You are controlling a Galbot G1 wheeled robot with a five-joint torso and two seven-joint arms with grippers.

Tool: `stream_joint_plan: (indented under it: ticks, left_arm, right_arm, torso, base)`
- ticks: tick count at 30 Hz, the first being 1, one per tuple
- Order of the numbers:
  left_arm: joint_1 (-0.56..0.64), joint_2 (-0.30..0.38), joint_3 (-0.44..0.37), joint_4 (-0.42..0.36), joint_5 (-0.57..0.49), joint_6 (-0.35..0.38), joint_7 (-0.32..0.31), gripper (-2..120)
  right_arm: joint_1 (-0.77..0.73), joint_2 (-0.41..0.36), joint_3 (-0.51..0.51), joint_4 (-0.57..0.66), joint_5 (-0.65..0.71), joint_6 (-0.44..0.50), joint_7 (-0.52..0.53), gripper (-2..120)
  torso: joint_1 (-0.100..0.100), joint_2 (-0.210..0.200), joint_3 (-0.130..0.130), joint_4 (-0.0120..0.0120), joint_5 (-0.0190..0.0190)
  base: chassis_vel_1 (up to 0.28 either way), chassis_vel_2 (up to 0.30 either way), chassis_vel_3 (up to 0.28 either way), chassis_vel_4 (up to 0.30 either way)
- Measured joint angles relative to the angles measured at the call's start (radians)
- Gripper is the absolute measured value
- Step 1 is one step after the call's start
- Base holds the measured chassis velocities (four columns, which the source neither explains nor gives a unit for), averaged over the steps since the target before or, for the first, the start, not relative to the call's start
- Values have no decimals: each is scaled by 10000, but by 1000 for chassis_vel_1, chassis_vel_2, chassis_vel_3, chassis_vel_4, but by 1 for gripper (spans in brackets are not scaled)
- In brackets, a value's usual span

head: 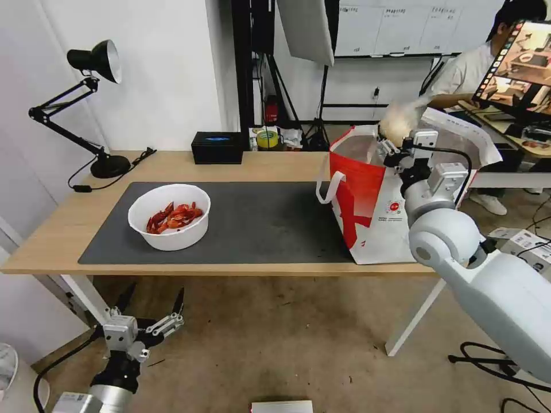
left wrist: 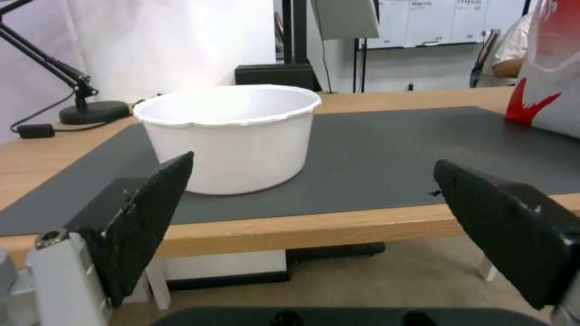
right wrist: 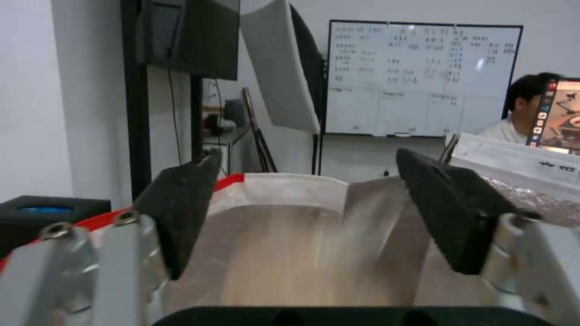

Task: Pick up the trash from the table and place it into the takeout bag.

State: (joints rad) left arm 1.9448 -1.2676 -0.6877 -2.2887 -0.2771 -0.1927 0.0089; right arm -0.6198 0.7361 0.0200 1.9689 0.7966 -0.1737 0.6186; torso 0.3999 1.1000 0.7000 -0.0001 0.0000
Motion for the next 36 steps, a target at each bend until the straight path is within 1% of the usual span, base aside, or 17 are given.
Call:
stream_joint_plan:
  ticks: [1, 4, 7, 17, 20, 23, 24, 27, 28, 29, 31, 33, 36]
  left_arm:
    - [0, 0, 0, 0, 0, 0, 0, 100]
    - [-1, 45, 13, 0, 12, 2, 1, 100]
    - [-53, 121, -18, 1, -34, 17, 1, 100]
    - [-112, 96, 13, -27, -47, 40, 0, 100]
    - [-140, 100, 7, -11, -52, 44, 1, 100]
    - [-152, 100, -10, 70, -88, 45, -3, 100]
    - [-152, 100, -10, 70, -88, 45, -3, 100]
    - [-208, 131, -1, 117, -195, 45, -17, 100]
    - [-208, 131, -1, 117, -195, 45, -17, 100]
    - [-238, 154, 5, 141, -213, 47, -19, 100]
    - [-359, 233, 35, 271, -255, 49, -23, 100]
    - [-400, 259, 52, 317, -262, 50, -24, 100]
    - [-540, 376, 148, 415, -395, 60, -34, 100]
  right_arm:
    - [0, 0, 0, 0, 0, 0, 0, 82]
    - [72, 1, 1, -13, 58, -27, 35, 96]
    - [178, 1, -44, -27, 120, -56, 36, 100]
    - [240, 91, -116, -164, 144, -72, -54, 100]
    - [244, 159, -144, -131, 143, 123, -244, 100]
    - [170, 229, -265, 135, -20, 634, -515, 100]
    - [170, 229, -265, 135, -20, 634, -515, 100]
    - [-233, 269, -288, 548, -6, 1240, -1098, 100]
    - [-233, 269, -288, 548, -6, 1240, -1098, 100]
    - [-361, 270, -289, 645, 21, 1418, -1318, 100]
    - [-904, 215, -283, 974, 23, 1859, -2122, 100]
    - [-1069, 184, -282, 1057, -21, 1914, -2305, 100]
    - [-2172, -102, -151, 1596, -356, 2182, -3397, 100]
  torso:
    - [0, 0, 0, 0, 0]
    - [0, 0, 0, 0, 0]
    - [0, 0, 0, 0, 0]
    - [0, 0, 0, 0, 1]
    - [1, 0, 0, 0, 0]
    - [1, 0, 0, 2, -2]
    - [1, 0, 0, 2, -2]
    - [0, 0, 0, 2, -1]
    - [0, 0, 0, 2, -1]
    - [0, 0, 0, 1, -1]
    - [1, 0, 0, 2, -2]
    - [0, 0, 0, 1, -1]
    - [1, 0, 0, 0, -1]
  base:
    - [0, 0, 0, 0]
    - [0, 0, 0, 0]
    - [0, 0, 0, 0]
    - [0, 0, 0, 0]
    - [0, 0, 0, 0]
    - [0, 0, 0, 0]
    - [0, 0, 0, 0]
    - [0, 0, 0, 0]
    - [0, 0, 0, 0]
    - [0, 0, 0, 0]
    - [0, 0, 0, 0]
    - [0, 0, 0, 0]
    - [0, 0, 0, 0]
